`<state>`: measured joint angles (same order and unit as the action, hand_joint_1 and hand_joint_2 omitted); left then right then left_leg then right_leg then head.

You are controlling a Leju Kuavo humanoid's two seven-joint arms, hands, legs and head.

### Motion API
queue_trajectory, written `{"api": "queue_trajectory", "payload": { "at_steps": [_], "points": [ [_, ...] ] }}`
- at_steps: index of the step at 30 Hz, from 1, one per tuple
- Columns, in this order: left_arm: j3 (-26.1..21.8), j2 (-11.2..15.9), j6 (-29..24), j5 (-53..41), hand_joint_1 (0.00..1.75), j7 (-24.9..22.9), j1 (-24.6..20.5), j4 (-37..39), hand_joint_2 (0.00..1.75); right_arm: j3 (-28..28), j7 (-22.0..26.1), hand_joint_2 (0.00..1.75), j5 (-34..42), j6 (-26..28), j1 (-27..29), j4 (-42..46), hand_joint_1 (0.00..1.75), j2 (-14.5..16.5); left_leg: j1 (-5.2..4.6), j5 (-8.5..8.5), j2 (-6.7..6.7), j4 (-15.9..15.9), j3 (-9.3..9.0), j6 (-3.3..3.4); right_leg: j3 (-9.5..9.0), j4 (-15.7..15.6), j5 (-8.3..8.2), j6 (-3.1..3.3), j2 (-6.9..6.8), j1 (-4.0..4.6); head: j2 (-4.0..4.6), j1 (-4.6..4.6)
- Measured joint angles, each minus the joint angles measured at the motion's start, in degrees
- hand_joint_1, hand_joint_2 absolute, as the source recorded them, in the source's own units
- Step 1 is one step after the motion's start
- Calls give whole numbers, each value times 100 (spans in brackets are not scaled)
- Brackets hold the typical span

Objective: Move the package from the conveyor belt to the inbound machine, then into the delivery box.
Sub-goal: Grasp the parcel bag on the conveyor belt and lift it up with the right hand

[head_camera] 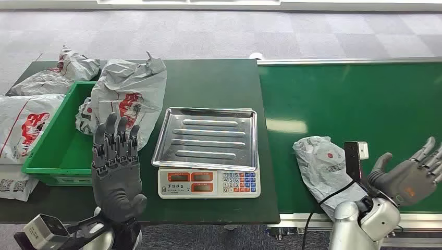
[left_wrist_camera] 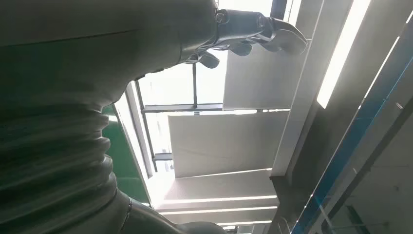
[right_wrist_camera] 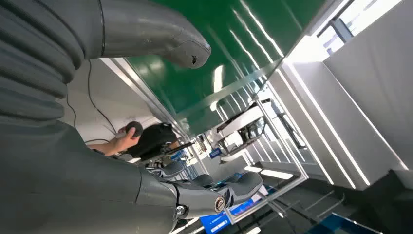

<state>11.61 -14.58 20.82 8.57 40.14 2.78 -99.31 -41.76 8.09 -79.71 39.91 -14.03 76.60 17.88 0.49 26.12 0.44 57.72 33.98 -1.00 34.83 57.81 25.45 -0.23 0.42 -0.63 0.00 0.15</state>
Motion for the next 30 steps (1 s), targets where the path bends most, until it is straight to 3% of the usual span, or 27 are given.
{"api": "queue_trajectory", "payload": {
  "at_steps": [5,12,17,30],
  "points": [
    [-2,0,-1,-20,0,2,6,-31,175,-38,-143,175,138,-19,-51,-302,0,-63,2,0,0,0,0,0,0,0,0,0,0,2,0,0],
    [-19,1,175,-49,0,11,33,-132,175,181,-745,175,648,-772,-440,-1962,0,-510,2,-2,0,-1,2,0,-3,0,-1,0,-1,1,0,1],
    [-66,0,336,-49,0,12,32,-168,175,458,-817,175,602,-859,-721,-2887,0,-754,2,-7,13,0,1,0,-5,0,-2,-1,-4,2,0,1],
    [-185,-10,500,-63,0,12,33,-187,175,762,-684,175,839,-1266,-774,-3469,0,-979,1,-6,13,-1,1,0,-5,0,1,-1,-4,1,0,0]
  ]
}}
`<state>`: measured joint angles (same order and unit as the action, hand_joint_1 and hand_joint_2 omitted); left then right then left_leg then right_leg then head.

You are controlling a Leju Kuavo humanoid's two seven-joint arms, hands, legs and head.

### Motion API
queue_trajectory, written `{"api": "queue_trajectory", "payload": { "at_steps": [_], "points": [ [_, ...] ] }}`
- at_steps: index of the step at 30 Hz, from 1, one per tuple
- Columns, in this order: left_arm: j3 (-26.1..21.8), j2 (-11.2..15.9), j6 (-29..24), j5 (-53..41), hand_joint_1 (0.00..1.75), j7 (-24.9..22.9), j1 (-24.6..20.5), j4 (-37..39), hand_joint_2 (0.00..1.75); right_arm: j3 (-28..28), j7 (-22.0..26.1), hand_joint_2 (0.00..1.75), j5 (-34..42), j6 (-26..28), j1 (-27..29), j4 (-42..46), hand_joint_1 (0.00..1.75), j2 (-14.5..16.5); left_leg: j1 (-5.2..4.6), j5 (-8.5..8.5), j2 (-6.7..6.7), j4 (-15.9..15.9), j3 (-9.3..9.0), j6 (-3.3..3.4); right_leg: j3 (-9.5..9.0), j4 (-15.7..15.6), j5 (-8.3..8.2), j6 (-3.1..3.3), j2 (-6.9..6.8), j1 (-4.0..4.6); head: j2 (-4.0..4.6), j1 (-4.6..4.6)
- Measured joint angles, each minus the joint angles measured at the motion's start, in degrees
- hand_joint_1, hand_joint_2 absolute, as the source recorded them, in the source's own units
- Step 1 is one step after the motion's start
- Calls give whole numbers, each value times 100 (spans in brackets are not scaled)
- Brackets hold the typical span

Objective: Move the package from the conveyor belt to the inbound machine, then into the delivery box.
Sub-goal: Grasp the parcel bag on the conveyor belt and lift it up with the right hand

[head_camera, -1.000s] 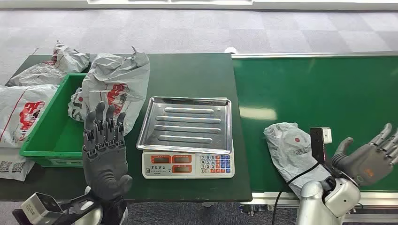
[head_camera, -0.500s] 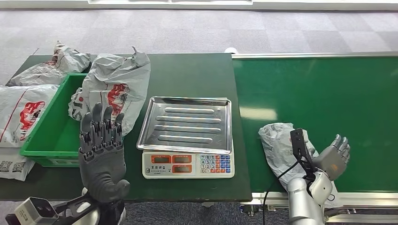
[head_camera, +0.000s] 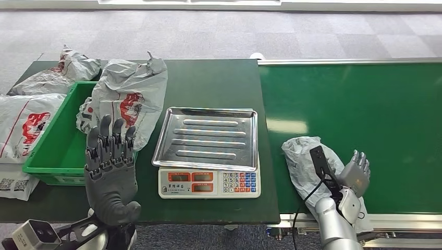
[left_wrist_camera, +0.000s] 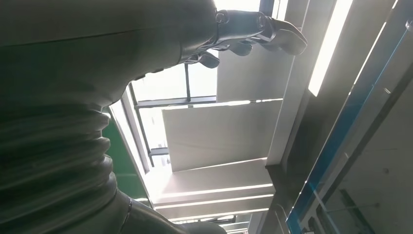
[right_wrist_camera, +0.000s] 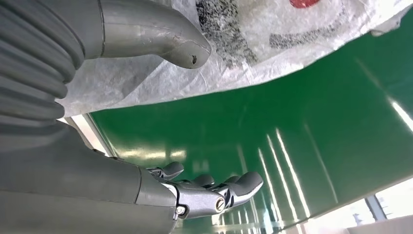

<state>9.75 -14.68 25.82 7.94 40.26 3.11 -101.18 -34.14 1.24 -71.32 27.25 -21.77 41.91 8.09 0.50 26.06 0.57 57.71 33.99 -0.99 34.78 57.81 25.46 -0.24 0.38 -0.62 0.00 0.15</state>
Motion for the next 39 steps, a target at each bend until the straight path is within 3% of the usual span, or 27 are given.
{"api": "queue_trajectory", "payload": {
  "at_steps": [9,16,27,31,39],
  "points": [
    [-2,-10,78,-77,0,0,4,-6,175,152,356,175,441,-898,19,-245,0,-70,0,0,0,0,0,0,-1,0,0,0,-1,1,0,0],
    [-79,-44,192,-181,0,0,-26,-4,175,547,1227,175,756,-2242,-89,-612,0,-133,1,0,-4,0,-4,-1,0,0,-1,1,3,1,0,0],
    [-134,-78,209,-232,0,-1,-40,-2,175,1008,1198,175,710,-2366,-199,-964,0,-238,1,0,-6,0,-9,-1,-3,0,-2,2,4,1,0,0],
    [-135,-82,203,-236,0,0,-39,-2,175,1072,1196,175,706,-2398,-234,-1018,174,-254,1,0,-6,0,-11,-1,-6,0,-2,2,4,1,0,0],
    [-136,-82,185,-248,0,0,-39,-2,175,1200,1177,175,657,-2326,-376,-1144,175,-293,0,-1,-7,0,-13,-1,-8,0,-3,1,3,1,0,0]
  ]
}}
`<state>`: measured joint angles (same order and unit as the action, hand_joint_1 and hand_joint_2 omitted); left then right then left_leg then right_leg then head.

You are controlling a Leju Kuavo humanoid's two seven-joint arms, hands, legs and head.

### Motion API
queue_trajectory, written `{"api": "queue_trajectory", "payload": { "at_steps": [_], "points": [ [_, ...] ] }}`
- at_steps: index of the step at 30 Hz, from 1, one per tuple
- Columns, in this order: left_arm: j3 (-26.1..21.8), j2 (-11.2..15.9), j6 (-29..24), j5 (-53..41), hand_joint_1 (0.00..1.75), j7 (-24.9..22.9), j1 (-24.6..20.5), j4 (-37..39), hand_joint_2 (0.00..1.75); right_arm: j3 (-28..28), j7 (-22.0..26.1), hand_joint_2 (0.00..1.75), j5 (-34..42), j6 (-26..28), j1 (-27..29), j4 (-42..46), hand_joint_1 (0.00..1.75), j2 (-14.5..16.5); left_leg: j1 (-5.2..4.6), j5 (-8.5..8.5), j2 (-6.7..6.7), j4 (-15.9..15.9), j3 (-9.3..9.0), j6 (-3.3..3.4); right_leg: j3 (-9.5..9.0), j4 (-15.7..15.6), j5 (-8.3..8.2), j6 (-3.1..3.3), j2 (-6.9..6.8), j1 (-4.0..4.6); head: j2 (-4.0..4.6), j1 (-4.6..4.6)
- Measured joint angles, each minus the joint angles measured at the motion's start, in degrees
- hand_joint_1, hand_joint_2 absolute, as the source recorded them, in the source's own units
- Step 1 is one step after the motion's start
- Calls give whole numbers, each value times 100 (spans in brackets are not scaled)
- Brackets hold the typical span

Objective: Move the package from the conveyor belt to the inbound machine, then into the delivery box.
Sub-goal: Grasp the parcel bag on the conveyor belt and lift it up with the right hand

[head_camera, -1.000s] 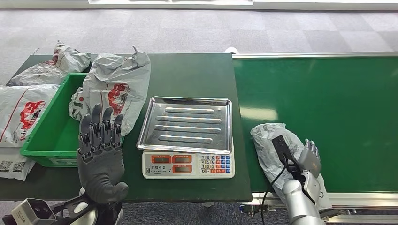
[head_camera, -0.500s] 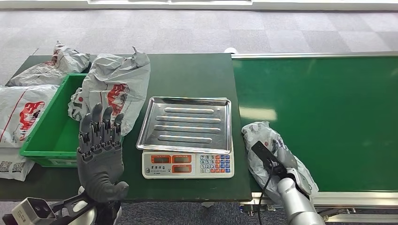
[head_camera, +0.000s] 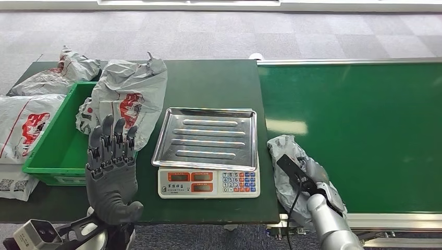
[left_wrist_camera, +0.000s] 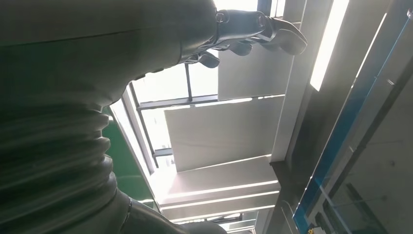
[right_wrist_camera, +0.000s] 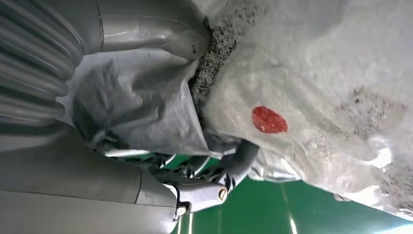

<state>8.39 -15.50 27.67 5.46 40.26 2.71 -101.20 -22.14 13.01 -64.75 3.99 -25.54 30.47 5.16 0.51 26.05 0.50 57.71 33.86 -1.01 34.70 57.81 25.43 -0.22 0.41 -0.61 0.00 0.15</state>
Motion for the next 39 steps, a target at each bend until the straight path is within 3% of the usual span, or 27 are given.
{"api": "queue_trajectory", "payload": {
  "at_steps": [22,27,33,39],
  "points": [
    [-40,0,-114,-22,0,-1,-64,19,175,297,185,175,314,362,118,234,175,0,1,1,2,0,2,-1,-1,0,1,1,-3,1,0,0],
    [-42,2,-230,-13,0,0,-60,2,175,369,178,175,426,825,566,1555,175,249,2,1,3,0,5,-1,4,1,2,1,-2,2,0,0],
    [-42,2,-294,-4,0,-1,-57,-16,175,455,125,175,492,981,862,2878,175,494,2,1,5,-1,8,-1,4,1,4,1,-3,1,0,0],
    [-40,2,-336,48,0,-2,-76,6,175,457,304,175,555,1967,1301,4550,175,856,-2,1,5,0,7,0,5,0,4,0,-3,-2,0,-1]
  ]
}}
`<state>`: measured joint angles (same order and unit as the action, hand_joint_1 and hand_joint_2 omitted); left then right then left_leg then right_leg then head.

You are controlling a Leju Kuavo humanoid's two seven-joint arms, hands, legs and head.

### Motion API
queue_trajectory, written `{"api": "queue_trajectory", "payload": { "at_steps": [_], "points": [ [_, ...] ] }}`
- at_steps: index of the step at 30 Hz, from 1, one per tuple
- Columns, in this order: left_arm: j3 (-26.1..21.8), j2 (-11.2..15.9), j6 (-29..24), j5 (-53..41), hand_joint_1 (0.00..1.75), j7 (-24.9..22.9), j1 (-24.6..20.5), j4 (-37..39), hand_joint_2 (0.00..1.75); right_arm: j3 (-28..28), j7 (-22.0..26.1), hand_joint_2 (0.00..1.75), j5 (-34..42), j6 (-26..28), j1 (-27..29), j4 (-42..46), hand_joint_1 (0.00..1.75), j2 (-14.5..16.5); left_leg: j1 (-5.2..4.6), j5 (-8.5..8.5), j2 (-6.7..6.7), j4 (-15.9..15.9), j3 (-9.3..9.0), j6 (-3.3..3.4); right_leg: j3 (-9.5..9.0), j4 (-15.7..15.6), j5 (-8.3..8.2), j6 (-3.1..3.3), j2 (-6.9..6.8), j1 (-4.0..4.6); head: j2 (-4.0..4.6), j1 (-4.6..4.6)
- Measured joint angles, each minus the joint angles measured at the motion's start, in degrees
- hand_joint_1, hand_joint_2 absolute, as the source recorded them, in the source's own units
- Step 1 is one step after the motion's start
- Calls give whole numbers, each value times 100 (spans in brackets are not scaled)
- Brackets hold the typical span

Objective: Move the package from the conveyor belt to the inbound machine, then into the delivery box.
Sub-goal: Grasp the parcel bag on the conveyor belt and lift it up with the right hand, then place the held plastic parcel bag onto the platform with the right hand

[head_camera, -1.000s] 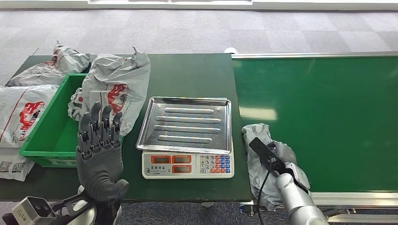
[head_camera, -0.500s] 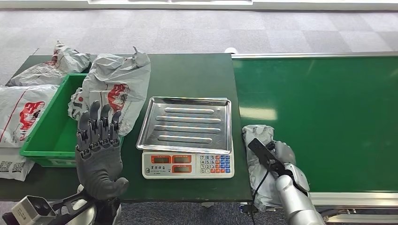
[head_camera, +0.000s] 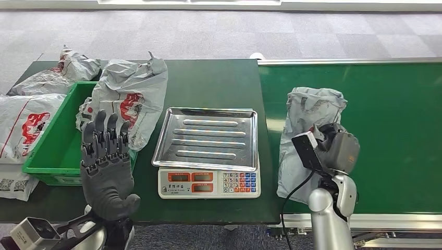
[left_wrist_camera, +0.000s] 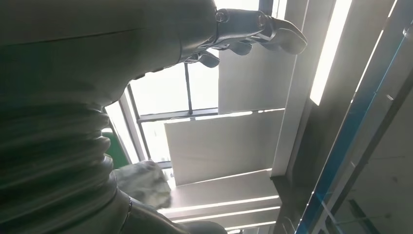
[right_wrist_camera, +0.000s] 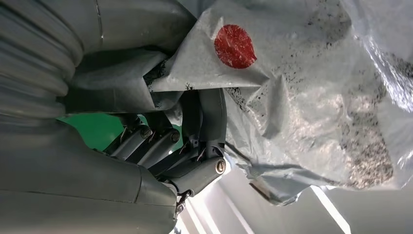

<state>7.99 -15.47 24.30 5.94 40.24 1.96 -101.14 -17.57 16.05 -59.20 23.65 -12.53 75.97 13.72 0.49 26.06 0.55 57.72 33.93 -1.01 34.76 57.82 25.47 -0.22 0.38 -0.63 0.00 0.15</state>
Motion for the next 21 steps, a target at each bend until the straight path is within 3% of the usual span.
{"api": "queue_trajectory", "payload": {
  "at_steps": [8,14,21],
  "points": [
    [45,0,-59,31,0,-3,-75,118,175,24,7,175,-189,710,541,1756,175,307,0,7,-1,0,-1,2,0,0,4,-3,2,1,0,1],
    [54,0,-61,31,0,-3,-103,158,175,32,9,175,-212,776,665,2151,175,373,0,6,-3,0,-3,2,-1,0,3,-3,1,0,0,1],
    [136,0,-95,86,0,-3,-179,198,175,233,170,175,-179,1357,561,2217,175,407,1,5,-6,0,-1,1,-3,0,2,-2,5,1,0,1]
  ]
}}
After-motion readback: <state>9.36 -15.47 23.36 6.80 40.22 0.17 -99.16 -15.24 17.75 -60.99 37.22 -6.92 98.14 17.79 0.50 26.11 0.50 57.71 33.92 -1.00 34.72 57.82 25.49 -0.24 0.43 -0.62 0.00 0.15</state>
